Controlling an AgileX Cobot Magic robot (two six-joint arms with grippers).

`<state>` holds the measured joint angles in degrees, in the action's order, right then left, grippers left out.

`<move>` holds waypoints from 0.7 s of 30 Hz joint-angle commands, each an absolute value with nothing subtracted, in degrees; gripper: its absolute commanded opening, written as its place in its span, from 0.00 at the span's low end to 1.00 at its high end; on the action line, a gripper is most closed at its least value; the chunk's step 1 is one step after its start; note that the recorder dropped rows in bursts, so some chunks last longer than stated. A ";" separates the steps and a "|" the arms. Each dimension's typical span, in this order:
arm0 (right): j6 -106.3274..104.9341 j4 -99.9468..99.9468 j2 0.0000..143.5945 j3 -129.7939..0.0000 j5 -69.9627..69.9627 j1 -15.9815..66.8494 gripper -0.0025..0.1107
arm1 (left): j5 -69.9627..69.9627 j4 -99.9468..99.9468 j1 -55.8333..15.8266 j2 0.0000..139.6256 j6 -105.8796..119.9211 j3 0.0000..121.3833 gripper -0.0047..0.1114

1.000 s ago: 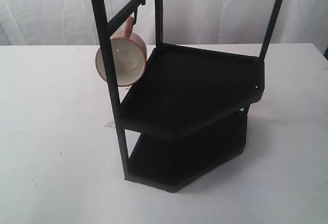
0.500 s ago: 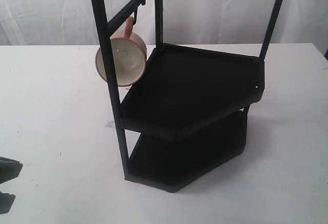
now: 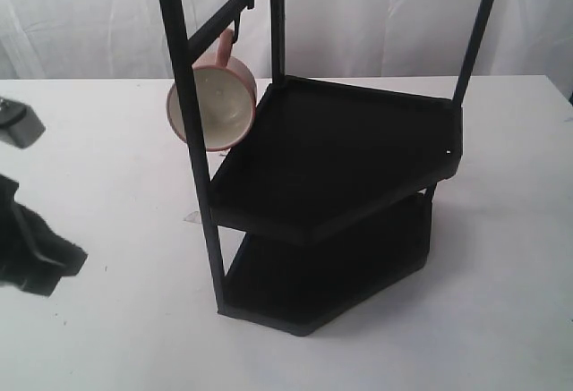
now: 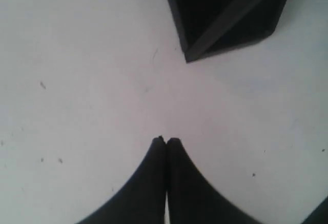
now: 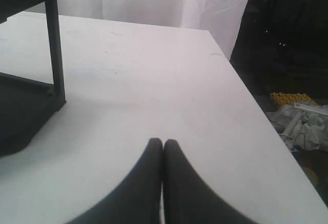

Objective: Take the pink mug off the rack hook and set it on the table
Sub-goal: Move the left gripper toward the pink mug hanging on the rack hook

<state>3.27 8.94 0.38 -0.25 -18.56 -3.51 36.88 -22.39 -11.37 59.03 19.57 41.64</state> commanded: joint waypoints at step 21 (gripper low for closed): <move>2.80 8.88 0.00 0.00 -18.20 -3.41 0.02 | 23.01 -32.53 -14.29 60.84 36.36 45.73 0.28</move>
